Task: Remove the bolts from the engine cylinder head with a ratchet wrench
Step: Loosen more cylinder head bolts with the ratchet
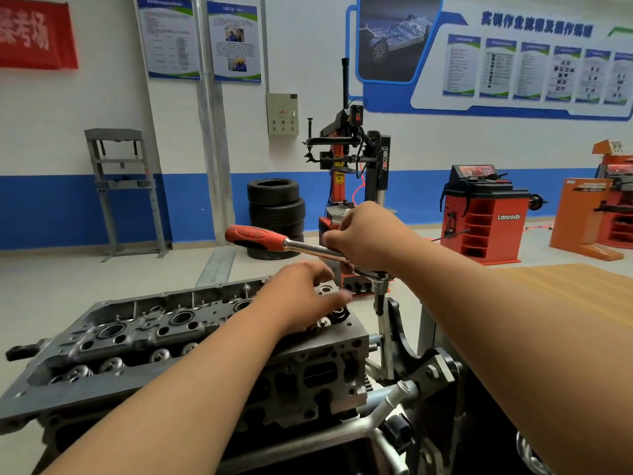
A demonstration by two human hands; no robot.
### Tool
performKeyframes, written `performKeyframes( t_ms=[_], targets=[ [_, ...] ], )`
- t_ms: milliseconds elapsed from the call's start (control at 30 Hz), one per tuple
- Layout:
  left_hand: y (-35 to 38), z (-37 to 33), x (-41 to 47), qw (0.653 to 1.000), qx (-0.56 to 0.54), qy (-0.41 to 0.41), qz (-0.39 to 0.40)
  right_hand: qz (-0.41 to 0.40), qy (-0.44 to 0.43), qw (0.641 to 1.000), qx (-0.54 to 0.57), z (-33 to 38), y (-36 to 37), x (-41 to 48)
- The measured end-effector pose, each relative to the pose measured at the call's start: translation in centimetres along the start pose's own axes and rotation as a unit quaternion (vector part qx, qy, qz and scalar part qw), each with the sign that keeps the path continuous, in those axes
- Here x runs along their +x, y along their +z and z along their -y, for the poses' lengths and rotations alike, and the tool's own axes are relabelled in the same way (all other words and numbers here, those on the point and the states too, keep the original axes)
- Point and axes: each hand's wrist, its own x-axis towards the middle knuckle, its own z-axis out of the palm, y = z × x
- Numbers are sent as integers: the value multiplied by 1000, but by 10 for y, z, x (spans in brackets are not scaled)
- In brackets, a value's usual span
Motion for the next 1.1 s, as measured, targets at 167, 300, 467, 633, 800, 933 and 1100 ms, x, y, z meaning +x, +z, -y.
performKeyframes(
  t_ms=[167,300,467,633,800,933,1100],
  targets=[
    [7,3,-2,999,17,37,29,-3,-16,1000,-20,0,4,0],
    [9,2,1,1000,0,9,-1,-7,-16,999,-39,-1,5,1],
    [6,5,-4,998,-51,-24,-13,-5,-5,999,-36,-2,11,0],
    [5,3,-2,996,-60,-58,-21,-2,-1,1000,-24,-2,16,-2],
    [4,2,-4,999,6,-21,48,-12,-3,1000,-24,0,13,-3],
    [5,3,-3,995,-93,-39,-22,-20,-6,1000,-21,4,13,-6],
    [6,4,-5,998,-50,-31,-1,-17,-8,1000,1,15,7,-7]
  ],
)
